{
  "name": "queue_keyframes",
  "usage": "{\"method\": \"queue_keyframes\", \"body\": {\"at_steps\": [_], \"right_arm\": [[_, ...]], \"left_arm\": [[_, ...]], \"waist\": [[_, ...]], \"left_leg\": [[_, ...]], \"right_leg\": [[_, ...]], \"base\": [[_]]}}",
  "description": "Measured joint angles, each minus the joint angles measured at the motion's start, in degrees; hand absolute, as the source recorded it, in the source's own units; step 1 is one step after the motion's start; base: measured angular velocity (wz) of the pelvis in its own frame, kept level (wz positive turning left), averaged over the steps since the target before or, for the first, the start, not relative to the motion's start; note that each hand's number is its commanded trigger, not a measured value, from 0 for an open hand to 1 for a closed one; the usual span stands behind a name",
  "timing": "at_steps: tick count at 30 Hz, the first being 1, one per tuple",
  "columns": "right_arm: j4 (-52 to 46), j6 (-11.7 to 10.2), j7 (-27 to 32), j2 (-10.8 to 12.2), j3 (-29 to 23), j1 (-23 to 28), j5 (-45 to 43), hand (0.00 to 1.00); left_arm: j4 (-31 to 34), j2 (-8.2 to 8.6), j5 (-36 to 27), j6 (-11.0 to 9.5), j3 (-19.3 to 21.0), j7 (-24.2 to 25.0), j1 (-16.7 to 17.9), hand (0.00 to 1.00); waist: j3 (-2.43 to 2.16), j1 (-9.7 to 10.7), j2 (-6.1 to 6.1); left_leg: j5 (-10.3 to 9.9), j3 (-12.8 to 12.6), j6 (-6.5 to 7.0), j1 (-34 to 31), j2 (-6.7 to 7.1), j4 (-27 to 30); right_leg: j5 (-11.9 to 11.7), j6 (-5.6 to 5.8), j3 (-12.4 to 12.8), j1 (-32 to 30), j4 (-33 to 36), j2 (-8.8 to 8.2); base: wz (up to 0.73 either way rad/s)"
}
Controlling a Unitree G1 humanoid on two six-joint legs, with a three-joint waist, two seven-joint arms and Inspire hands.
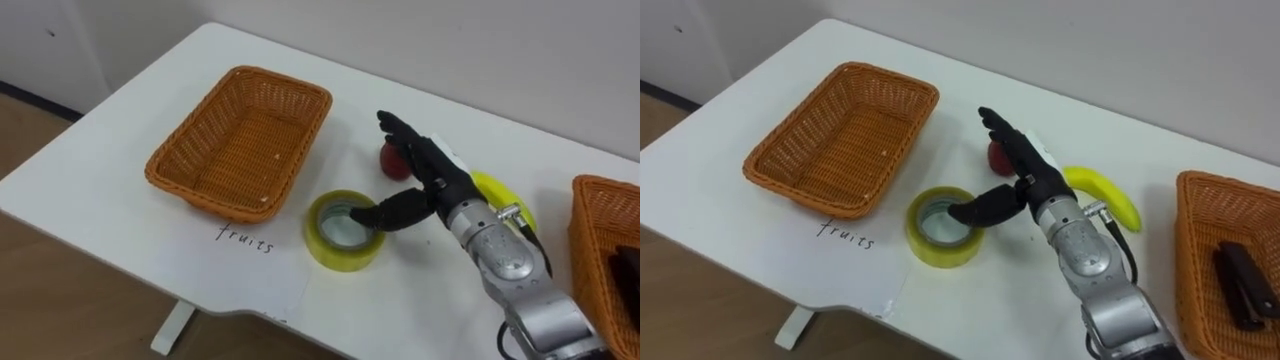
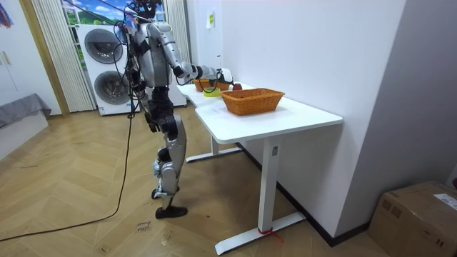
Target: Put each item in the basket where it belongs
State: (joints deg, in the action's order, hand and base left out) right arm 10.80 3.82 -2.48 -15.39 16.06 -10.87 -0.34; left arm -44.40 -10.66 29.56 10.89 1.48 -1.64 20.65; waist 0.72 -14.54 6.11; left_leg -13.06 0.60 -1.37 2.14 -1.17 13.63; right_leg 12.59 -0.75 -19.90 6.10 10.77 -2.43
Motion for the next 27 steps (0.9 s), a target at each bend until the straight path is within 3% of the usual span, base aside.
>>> {"method": "queue_keyframes", "body": {"at_steps": [8, 27], "right_arm": [[4.08, 0.05, 0.65, 0.17, 1.27, -1.66, -0.51, 0.0], [4.28, 0.12, 1.66, 0.25, 2.95, -1.67, -1.23, 0.0]], "left_arm": [[-0.03, 0.0, -0.01, 0.08, 0.06, 0.11, -0.12, 0.0], [0.22, 0.0, 0.02, 0.25, 0.08, 0.13, -0.89, 0.0]], "waist": [[0.04, -1.2, -0.03], [0.06, -2.74, -0.05]], "left_leg": [[0.0, 1.22, 0.0, 0.01, 0.04, 0.06], [0.06, 1.91, 0.08, -0.9, 0.19, 0.18]], "right_leg": [[-0.01, 0.01, -1.44, 0.45, 0.09, -0.05], [-0.01, 0.01, -2.28, 0.23, 0.04, -0.11]], "base": [[0.08], [0.02]]}}
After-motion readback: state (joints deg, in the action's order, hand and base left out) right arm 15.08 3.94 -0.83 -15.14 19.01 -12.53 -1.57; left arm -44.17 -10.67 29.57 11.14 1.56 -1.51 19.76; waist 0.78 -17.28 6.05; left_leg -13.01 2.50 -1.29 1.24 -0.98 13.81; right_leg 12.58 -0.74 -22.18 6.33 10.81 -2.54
